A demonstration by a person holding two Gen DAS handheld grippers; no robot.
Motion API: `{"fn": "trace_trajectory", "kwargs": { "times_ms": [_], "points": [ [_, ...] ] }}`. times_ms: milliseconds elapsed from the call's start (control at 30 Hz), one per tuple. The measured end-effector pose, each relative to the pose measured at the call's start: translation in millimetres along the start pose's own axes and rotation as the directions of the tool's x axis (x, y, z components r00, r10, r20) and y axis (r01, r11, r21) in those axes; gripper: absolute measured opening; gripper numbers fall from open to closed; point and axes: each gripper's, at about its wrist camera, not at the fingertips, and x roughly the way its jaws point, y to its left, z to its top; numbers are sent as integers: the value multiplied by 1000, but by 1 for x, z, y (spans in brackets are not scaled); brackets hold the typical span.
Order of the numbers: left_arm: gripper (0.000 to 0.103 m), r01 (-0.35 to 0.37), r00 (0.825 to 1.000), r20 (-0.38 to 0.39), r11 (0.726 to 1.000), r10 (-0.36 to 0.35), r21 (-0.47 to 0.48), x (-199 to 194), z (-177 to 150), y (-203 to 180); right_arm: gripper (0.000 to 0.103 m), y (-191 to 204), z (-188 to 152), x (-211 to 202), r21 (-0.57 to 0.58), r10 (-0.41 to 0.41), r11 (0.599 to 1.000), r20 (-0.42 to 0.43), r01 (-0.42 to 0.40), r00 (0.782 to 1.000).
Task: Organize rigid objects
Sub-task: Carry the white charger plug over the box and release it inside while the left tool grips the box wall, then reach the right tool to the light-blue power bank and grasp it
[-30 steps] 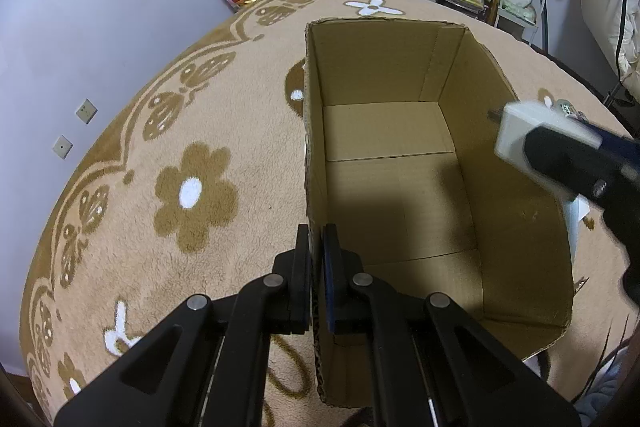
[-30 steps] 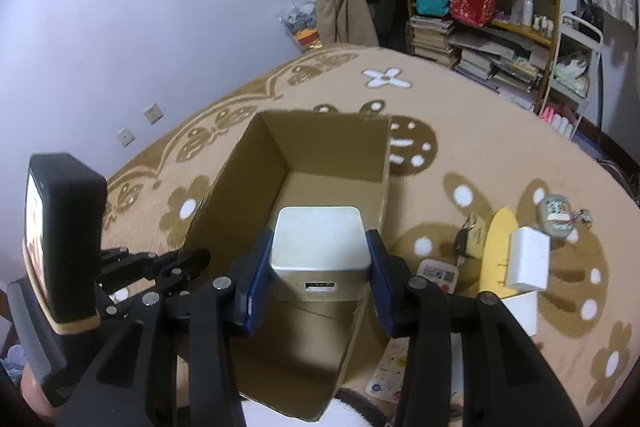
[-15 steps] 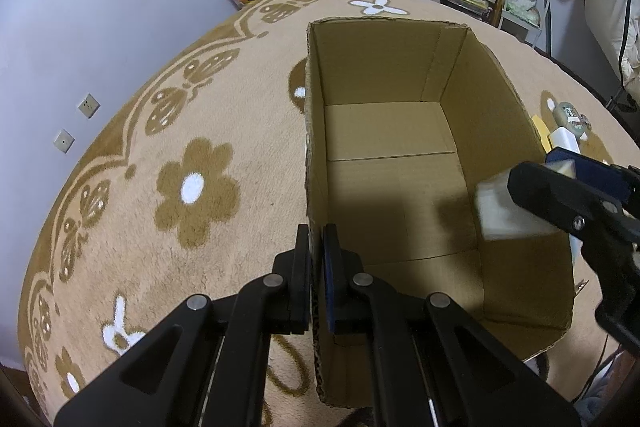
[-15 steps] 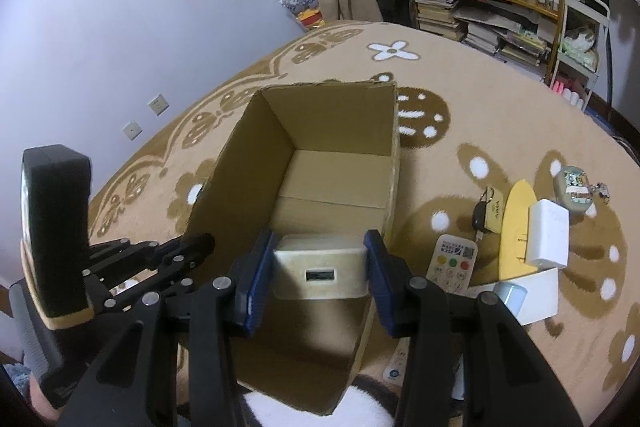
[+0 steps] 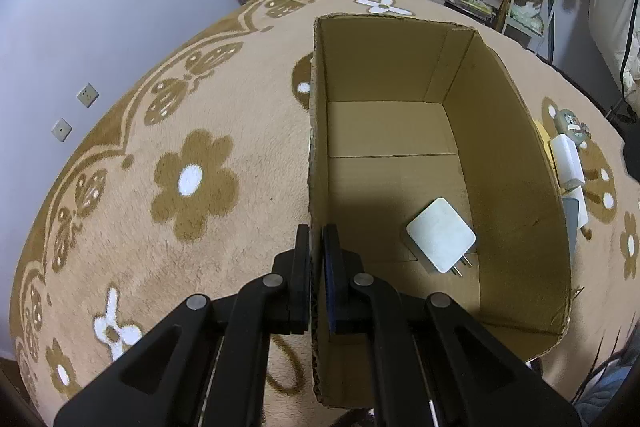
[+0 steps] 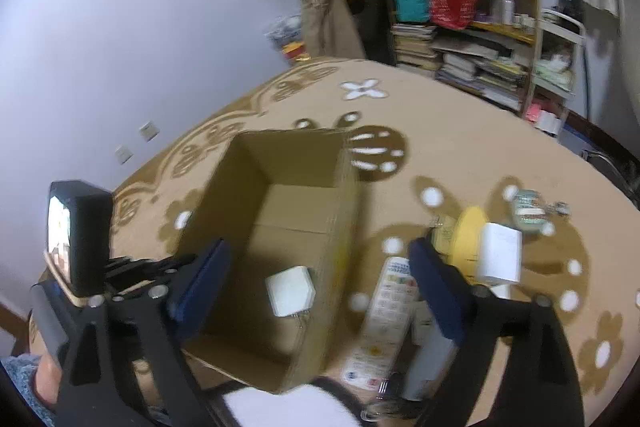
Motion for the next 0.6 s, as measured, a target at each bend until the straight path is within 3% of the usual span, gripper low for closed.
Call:
{"fn": "trace_trajectory", "kwargs": {
  "times_ms": [133,333,600],
  "points": [
    [5,1,1000,-1,1000,-1,0,0,1,0,98,-27,-4,0,70,-71,995,-36,73,997],
    [5,2,1000,-2,1000,-2,2,-1,1,0,98,-59,-17,-5,157,-94,982,-76,105,993],
    [5,-4,1000,-2,1000,4,8,-1,1,0,98,-83,-31,2,170,-192,962,-125,212,973]
  ]
}}
